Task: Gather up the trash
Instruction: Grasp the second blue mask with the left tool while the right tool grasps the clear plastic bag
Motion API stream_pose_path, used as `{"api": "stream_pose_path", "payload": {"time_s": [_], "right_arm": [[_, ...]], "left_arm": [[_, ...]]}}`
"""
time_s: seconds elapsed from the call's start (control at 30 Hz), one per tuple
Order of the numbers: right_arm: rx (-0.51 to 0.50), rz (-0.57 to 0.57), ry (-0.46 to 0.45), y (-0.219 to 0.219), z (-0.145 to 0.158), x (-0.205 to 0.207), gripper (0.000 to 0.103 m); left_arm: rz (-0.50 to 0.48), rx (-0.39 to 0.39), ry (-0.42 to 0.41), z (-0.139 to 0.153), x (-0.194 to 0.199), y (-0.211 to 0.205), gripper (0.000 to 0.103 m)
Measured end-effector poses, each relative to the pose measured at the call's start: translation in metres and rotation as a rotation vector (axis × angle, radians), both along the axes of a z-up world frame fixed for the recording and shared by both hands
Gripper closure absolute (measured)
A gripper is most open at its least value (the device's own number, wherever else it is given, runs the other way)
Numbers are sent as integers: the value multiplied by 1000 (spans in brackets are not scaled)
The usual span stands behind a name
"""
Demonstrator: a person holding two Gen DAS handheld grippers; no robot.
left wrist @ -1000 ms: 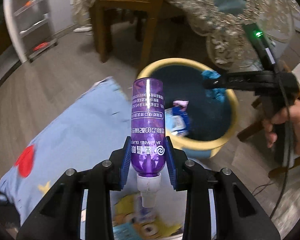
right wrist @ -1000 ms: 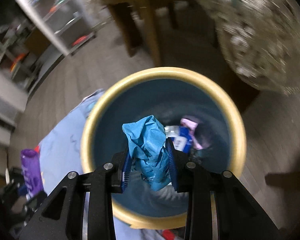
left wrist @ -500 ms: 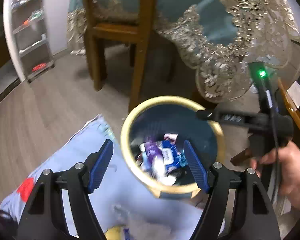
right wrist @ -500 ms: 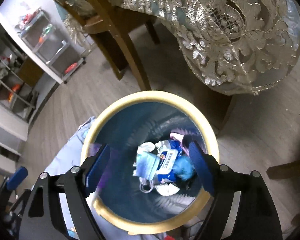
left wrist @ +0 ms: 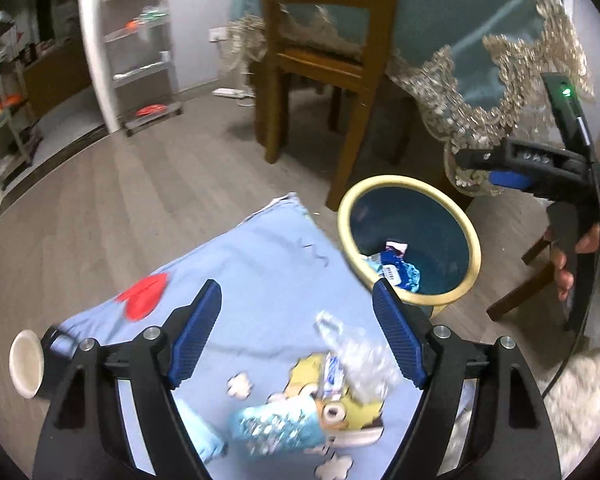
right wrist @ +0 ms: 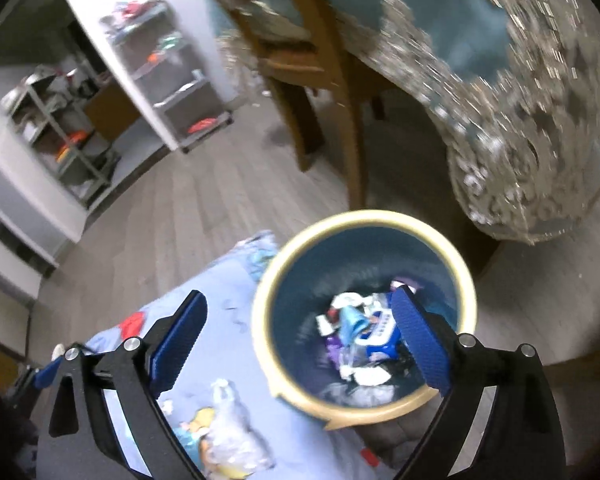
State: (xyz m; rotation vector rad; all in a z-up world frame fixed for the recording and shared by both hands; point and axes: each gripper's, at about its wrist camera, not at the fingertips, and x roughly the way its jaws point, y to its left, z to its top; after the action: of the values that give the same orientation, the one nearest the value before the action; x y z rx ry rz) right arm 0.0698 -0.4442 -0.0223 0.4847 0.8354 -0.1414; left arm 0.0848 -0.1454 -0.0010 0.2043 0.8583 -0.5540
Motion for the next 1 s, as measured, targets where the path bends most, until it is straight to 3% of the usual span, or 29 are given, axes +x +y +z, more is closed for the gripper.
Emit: {"api": "stream_pose_path", "payload": {"time_s": [0.1,0.23,0.37,0.47,0.57,0.7,0.83,1.0], "right_arm": [[7,28,-27,28,18,-8,8],[13,76,-21,65,18,-19,6],[1,138,37,104,-4,-26,6],[19,182,129,130,-37,-27,6],[-25,234,201,149,-58,-23,6],[-108,271,271,162,-79,-14,6],[-85,255,330,162,-98,-9,6],[-30,227,378,151,-114,-6,6]], "left_arm": [[48,-3,-14,7,-15,30,20],[128,6,-13,4,-30,70,14],[219,21,3,-10,-41,111,10],[263,40,9,-25,-47,132,10],[301,64,29,-44,-47,151,10],[326,122,68,-74,-40,157,10],[333,144,145,-104,-30,156,9],[364,110,227,-133,-16,152,9]]}}
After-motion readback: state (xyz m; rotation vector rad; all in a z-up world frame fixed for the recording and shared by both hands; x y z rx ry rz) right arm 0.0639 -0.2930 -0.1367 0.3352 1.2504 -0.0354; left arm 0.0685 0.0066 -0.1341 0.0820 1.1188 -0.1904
